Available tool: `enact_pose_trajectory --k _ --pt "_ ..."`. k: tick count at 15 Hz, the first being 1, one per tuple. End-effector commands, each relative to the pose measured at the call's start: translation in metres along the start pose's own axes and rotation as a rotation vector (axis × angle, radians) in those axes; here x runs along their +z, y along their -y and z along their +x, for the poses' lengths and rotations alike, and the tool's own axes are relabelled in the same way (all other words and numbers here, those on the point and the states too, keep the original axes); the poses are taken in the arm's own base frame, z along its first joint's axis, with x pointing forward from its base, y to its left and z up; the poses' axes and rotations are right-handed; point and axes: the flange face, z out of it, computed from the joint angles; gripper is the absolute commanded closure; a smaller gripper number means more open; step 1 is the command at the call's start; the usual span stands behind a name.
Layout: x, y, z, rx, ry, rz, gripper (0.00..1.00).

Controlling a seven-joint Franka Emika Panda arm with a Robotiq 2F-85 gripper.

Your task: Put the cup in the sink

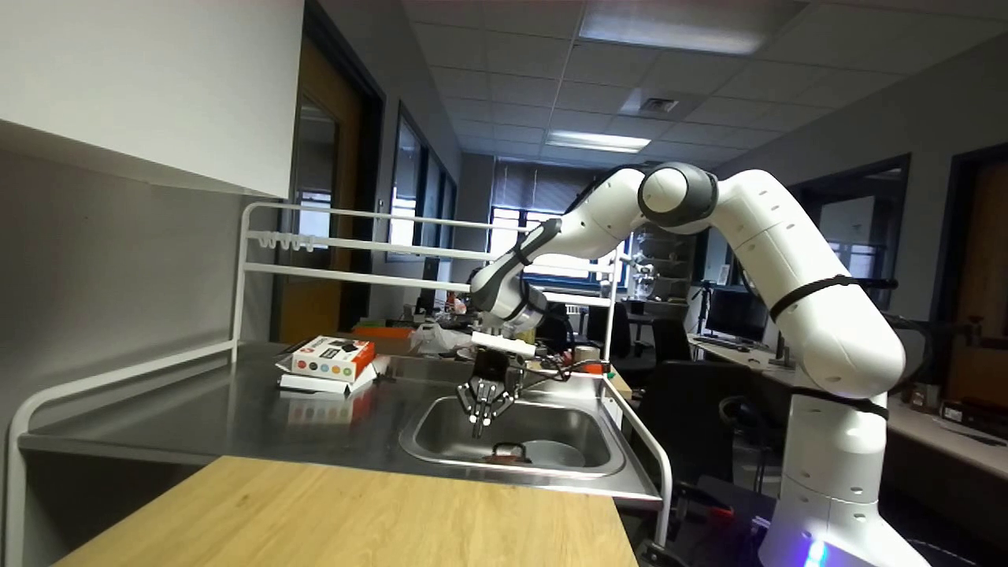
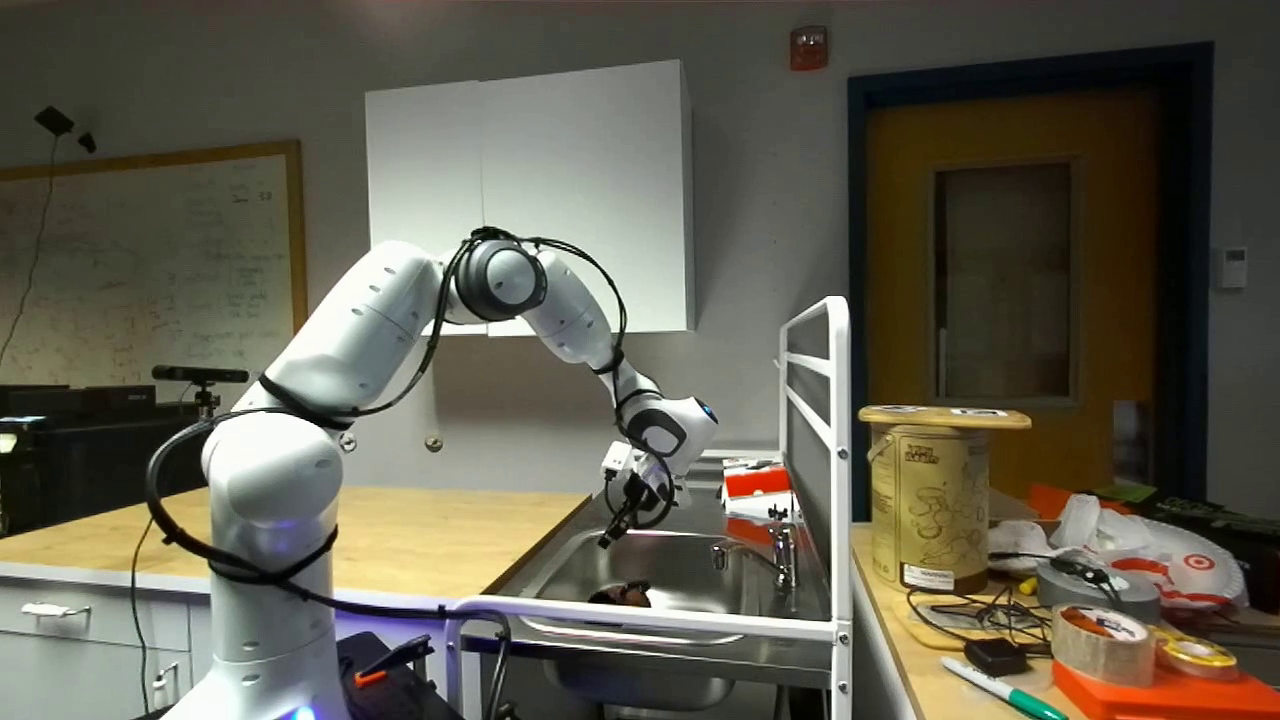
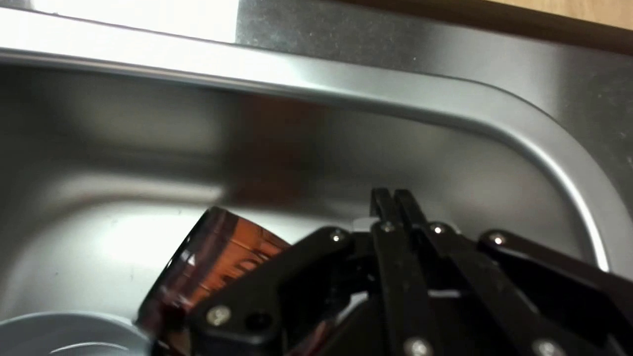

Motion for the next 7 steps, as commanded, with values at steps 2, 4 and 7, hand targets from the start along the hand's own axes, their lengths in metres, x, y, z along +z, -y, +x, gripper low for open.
enact_pose_trajectory --k 2,4,7 --pt "-0.0036 0.002 0.0019 -0.009 -0.001 -0.002 0.86" --pt "-0.0071 0.0046 0.0009 -0.018 -0.002 -0.007 0.7" --pt "-0.0082 0.0053 0.0003 -0.021 0.001 -0.01 0.67"
